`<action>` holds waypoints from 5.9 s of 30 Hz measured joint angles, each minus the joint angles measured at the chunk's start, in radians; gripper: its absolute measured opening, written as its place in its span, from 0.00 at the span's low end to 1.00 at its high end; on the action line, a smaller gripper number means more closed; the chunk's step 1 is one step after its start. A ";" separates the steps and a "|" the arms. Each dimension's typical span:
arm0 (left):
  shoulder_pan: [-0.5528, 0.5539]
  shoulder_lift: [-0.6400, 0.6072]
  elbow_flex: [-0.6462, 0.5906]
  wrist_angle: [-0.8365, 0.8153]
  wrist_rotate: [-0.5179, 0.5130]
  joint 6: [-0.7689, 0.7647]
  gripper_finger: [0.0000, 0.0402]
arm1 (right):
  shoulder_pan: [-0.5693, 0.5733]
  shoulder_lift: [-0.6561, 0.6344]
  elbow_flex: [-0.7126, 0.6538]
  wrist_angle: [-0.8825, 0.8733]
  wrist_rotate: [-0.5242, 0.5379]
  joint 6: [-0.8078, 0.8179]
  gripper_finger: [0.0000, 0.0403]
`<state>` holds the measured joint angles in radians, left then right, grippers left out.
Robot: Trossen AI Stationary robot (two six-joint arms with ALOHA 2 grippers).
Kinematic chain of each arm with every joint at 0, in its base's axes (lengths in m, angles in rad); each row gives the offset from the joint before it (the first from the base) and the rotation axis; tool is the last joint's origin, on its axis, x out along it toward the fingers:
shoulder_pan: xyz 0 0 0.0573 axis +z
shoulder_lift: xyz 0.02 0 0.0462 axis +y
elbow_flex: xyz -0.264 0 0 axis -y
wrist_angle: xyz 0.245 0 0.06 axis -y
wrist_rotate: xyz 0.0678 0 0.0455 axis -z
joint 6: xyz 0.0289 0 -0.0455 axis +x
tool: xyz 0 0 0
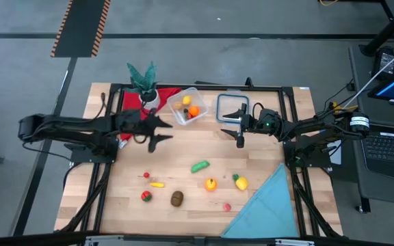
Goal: Pick and placing Produce into tupperware
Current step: Put the cherry into the transparent bin
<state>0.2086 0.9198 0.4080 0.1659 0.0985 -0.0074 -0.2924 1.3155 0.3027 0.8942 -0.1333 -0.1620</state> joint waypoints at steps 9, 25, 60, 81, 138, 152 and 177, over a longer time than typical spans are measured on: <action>-0.053 -0.168 -0.127 -0.028 0.267 0.001 0.51 | 0.002 0.000 0.000 0.000 0.000 0.002 0.73; -0.055 -0.183 -0.141 -0.012 0.209 -0.130 0.51 | 0.002 0.000 0.000 0.001 0.000 0.030 0.73; -0.767 0.196 0.232 -0.779 -0.291 -0.868 0.43 | 0.002 0.000 0.000 0.007 0.003 0.047 0.73; -0.776 0.394 0.232 -0.848 -0.266 -0.959 0.43 | 0.002 0.000 0.000 0.007 0.001 0.023 0.73; -0.774 0.537 0.232 -0.773 -0.296 -0.961 0.25 | 0.002 0.000 0.000 0.002 0.000 0.030 0.73; -0.703 0.412 0.227 -0.778 -0.309 -0.943 0.20 | 0.002 0.000 0.000 -0.002 0.000 0.030 0.73; -0.508 0.161 0.150 -0.157 -0.556 -0.232 0.20 | 0.002 0.000 0.000 0.014 -0.132 0.056 0.73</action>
<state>-0.2993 1.0809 0.5582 0.0091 -0.4572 -0.2393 -0.2905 1.3151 0.3031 0.9081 -0.2654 -0.1062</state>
